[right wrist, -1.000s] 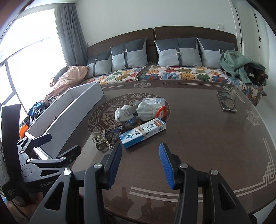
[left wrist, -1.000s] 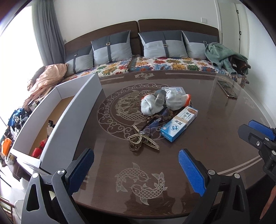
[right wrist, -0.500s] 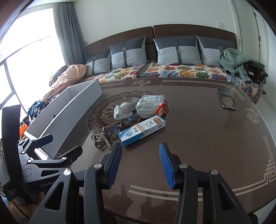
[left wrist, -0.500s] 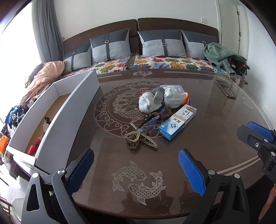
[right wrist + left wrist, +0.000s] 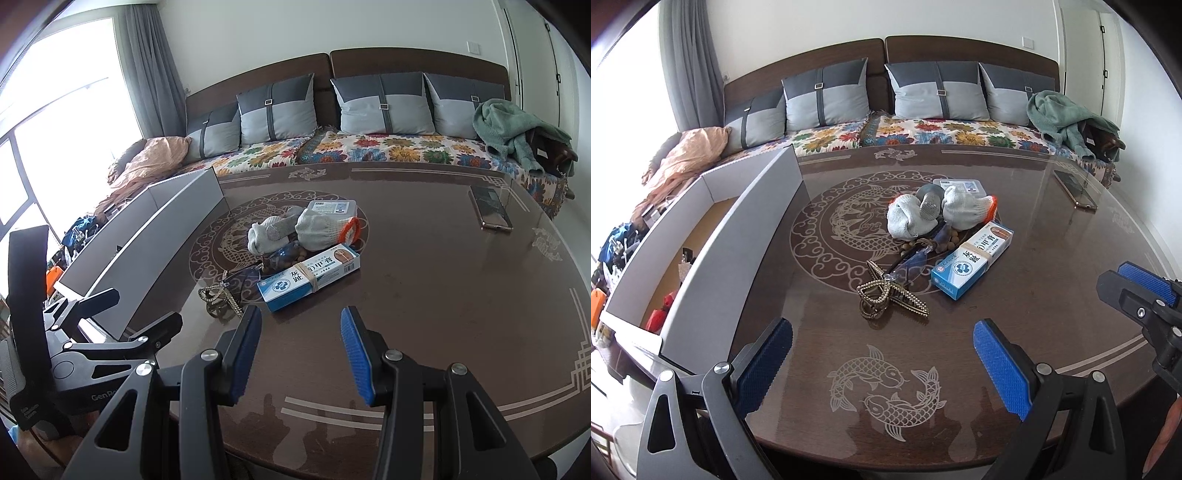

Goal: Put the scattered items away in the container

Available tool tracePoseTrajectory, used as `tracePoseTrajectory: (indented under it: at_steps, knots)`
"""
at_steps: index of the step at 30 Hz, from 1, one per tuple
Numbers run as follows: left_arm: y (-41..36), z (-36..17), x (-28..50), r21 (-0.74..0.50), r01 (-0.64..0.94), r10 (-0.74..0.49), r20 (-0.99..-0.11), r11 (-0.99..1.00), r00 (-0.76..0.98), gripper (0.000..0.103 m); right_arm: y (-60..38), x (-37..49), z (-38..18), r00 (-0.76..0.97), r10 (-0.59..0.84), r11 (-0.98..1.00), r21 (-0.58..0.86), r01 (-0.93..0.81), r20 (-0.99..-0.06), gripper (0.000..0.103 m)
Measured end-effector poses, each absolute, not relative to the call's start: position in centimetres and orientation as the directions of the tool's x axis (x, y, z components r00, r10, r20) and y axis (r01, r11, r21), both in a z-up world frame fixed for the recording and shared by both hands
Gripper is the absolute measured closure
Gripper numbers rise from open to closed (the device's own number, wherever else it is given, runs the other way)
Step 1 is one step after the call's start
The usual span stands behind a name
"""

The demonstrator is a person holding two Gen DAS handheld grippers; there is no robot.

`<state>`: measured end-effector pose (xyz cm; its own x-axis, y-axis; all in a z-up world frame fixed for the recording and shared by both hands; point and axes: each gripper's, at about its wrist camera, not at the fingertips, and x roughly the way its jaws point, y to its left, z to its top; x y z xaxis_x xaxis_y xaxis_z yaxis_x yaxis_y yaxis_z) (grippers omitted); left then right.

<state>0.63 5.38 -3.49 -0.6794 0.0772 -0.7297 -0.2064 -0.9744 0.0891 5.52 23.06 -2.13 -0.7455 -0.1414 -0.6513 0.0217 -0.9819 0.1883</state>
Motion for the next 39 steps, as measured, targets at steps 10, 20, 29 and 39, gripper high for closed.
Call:
tracePoseTrajectory:
  at_steps: [10,20,29,39]
  knots:
    - [5.2,-3.8,0.0,0.118,-0.198,0.048,-0.736,-0.973,-0.675,0.003,22.1,4.4,-2.0,-0.733,-0.056,-0.996,0.091,-0.009,-0.678,0.057]
    - [4.3,-4.2,-1.1,0.101,-0.218,0.07,-0.749,-0.971,-0.659,0.003,21.9,3.3,-2.0,-0.737,-0.03,-0.999,0.046,-0.001,-0.676,0.057]
    - [-0.1,-5.7,-2.4,0.101,-0.212,0.066,-0.749,-0.972,-0.659,0.003,22.6,2.9,-3.2,-0.736,-0.093,-0.994,0.1,0.035,-0.67,0.057]
    - [2.8,-8.2,-7.5,0.078,-0.428,0.189,-0.814,-0.901,-0.548,0.003,24.3,1.7,-6.9,-0.69,-0.149,-0.983,0.183,0.025,-0.708,0.057]
